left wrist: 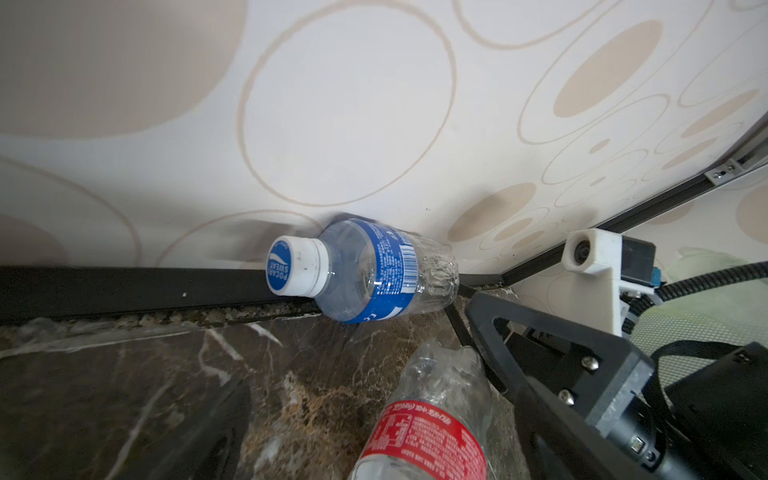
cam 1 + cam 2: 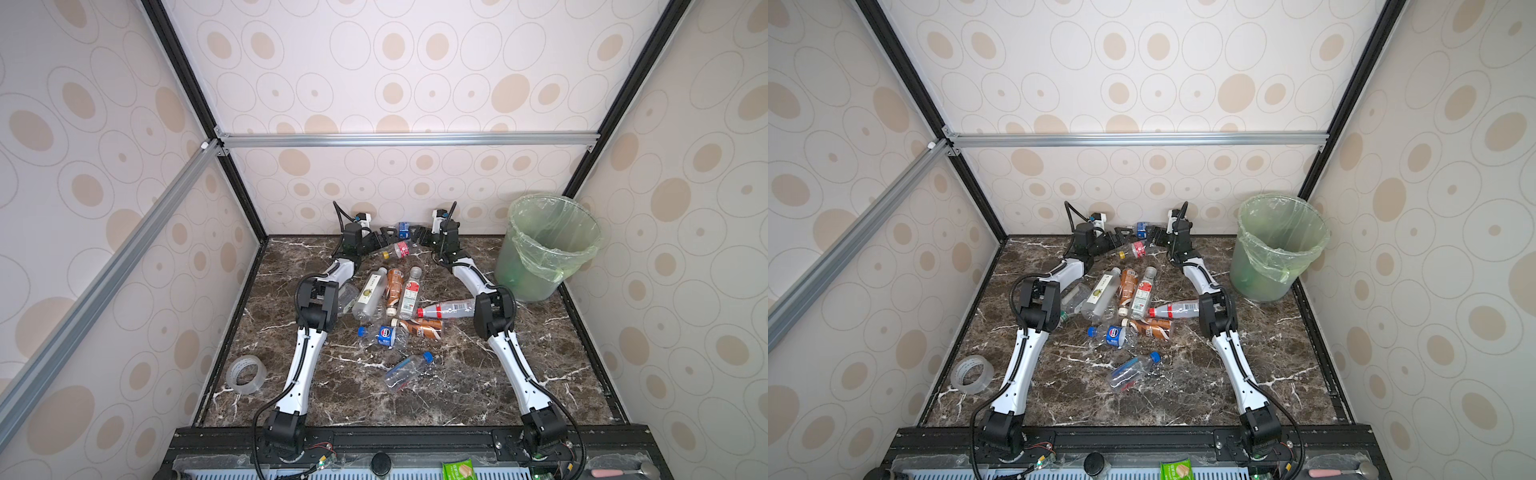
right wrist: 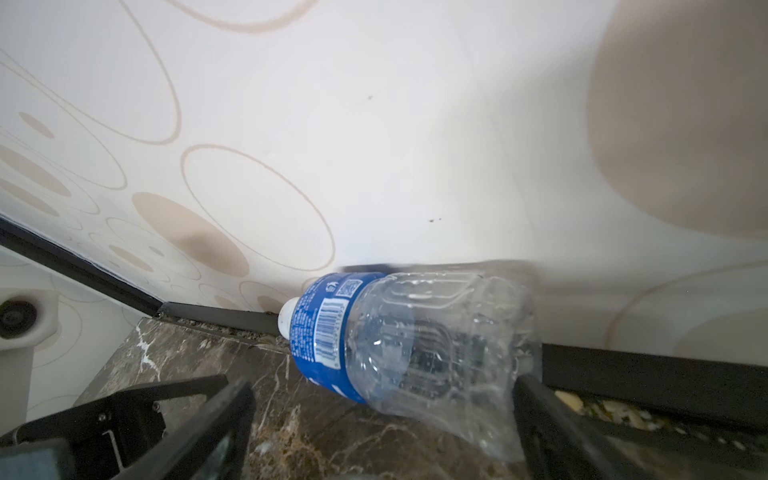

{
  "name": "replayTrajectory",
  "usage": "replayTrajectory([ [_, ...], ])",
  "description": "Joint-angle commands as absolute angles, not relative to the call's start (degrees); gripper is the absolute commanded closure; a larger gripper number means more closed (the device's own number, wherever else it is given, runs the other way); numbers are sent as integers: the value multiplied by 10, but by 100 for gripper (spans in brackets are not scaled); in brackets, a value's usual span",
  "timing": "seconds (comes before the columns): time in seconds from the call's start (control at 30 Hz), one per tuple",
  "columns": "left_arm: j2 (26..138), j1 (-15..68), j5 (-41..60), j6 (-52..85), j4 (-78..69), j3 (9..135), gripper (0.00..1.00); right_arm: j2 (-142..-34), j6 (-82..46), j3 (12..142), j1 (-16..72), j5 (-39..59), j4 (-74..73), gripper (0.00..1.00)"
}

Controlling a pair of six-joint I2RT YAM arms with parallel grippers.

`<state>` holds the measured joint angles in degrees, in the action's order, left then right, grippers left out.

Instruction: Throw the plastic bottles in the bin

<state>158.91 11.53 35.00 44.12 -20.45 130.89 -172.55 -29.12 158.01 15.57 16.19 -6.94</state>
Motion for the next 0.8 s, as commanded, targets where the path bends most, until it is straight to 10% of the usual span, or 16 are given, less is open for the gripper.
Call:
replayTrajectory([
  [0.0,1557,99,352,435,-215,1304,1,-1699,-295,1572,174,175,-90,0],
  [0.77,1561,71,351,444,-225,1307,1,-1591,-301,1441,211,232,-113,2],
])
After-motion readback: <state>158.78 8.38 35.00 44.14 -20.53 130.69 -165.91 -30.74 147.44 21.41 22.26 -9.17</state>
